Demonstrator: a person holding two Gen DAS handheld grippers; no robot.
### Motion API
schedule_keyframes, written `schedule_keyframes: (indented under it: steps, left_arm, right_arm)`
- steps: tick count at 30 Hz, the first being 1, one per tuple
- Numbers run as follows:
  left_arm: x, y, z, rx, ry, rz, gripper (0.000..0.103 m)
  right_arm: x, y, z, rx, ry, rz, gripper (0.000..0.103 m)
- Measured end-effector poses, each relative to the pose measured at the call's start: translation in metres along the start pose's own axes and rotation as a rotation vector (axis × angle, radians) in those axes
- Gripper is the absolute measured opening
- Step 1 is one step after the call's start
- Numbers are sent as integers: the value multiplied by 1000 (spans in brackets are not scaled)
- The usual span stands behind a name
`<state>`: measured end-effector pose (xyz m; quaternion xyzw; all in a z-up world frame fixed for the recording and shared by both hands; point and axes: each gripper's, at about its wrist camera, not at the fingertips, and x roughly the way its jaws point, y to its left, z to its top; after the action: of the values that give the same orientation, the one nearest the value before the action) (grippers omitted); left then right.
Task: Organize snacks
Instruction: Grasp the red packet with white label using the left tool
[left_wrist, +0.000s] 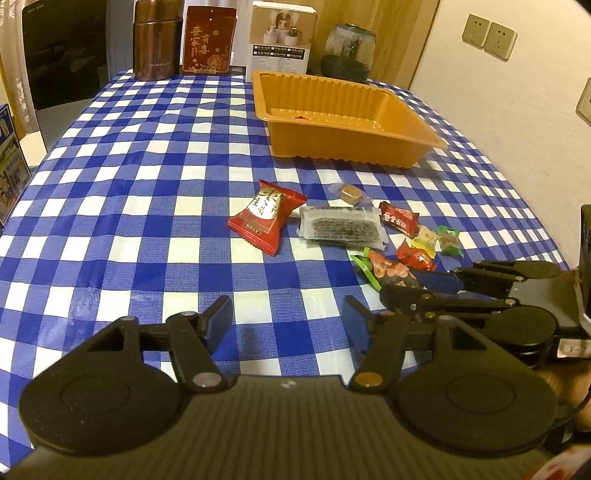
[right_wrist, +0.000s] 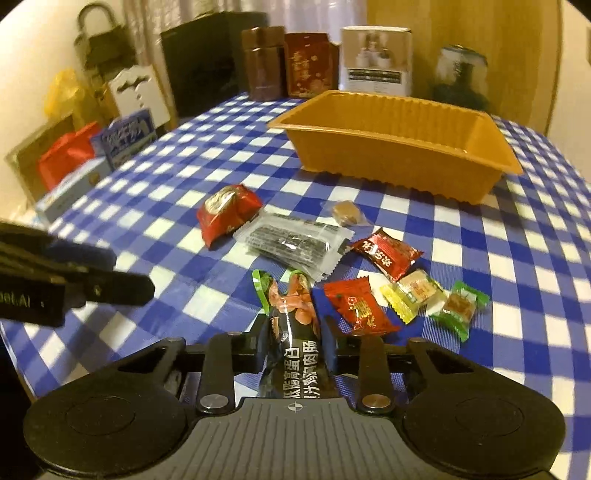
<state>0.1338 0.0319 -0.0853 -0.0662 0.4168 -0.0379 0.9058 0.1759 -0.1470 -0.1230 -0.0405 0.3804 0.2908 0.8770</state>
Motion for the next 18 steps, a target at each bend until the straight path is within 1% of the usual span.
schedule_keyframes:
  steps: [3, 8, 13, 18]
  left_arm:
    - [0, 0, 0, 1, -1, 3, 62]
    - [3, 3, 4, 16, -5, 12, 62]
    - [13, 5, 14, 71, -11, 18, 62]
    - [30, 8, 29, 142, -21, 21, 62]
  right_arm:
    - [-6, 4, 0, 3, -24, 9, 30]
    - [-23, 9, 3, 32, -96, 26, 30]
    - [-30, -1, 6, 68, -167, -44, 30]
    - [-30, -17, 7, 123, -200, -106, 30]
